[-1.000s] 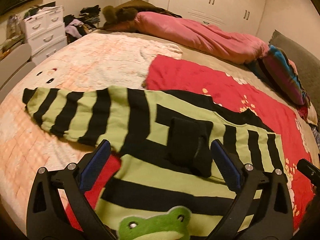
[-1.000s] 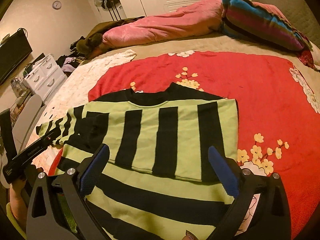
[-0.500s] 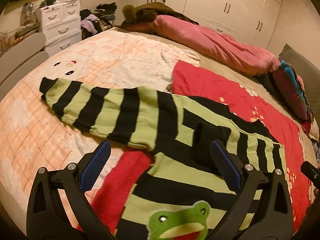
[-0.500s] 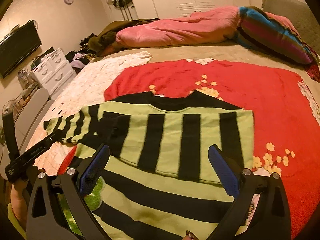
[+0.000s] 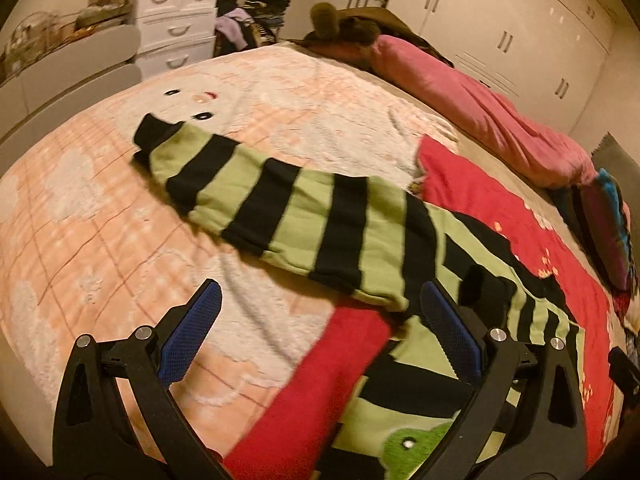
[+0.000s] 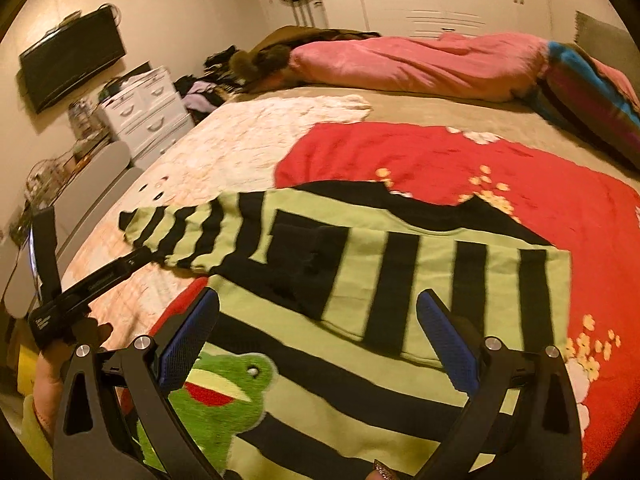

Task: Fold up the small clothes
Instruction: 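Move the left gripper to the other sleeve's black cuff and grasp it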

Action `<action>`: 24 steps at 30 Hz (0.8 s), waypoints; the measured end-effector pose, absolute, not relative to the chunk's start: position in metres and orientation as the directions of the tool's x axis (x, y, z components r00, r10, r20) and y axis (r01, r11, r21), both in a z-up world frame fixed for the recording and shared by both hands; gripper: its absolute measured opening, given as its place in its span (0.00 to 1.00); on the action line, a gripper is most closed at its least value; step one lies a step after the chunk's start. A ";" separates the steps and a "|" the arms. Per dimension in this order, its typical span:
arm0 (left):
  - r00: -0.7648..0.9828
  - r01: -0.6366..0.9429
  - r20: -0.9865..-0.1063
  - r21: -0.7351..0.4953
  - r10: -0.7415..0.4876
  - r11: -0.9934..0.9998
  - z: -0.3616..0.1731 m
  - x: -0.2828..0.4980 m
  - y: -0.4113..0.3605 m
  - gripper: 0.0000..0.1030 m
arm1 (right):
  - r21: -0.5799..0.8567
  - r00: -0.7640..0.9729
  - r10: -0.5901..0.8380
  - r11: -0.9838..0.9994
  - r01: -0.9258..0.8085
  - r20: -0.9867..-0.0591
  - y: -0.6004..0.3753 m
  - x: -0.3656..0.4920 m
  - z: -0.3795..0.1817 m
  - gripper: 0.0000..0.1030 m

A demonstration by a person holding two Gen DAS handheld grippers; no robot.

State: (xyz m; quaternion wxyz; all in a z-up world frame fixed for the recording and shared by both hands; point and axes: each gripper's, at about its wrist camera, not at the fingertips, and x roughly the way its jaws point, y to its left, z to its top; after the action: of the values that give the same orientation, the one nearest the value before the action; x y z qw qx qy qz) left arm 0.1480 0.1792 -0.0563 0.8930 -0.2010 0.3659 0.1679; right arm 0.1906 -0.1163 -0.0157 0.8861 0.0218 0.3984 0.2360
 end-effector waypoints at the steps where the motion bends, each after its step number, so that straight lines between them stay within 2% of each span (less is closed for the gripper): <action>1: 0.674 -0.456 -0.722 -0.241 0.155 0.857 -0.058 0.146 0.184 0.91 | 0.227 0.566 0.441 0.884 -0.409 -0.696 -0.111 0.190 -0.016 0.96; 14: 0.651 -0.553 -0.739 -0.304 0.175 0.776 -0.085 0.127 0.244 0.91 | 0.199 0.509 0.449 0.859 -0.471 -0.734 -0.066 0.185 -0.033 0.96; 24: 0.675 -0.594 -0.731 -0.459 0.099 0.661 -0.109 0.118 0.283 0.91 | 0.202 0.505 0.406 0.890 -0.410 -0.762 -0.085 0.194 -0.049 0.96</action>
State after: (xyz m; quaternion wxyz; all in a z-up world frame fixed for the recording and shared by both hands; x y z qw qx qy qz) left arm 0.1177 0.2833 -0.1086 0.8428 -0.3568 0.3465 0.2057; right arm 0.1939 -0.0851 -0.0495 0.8675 -0.0025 0.4385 0.2350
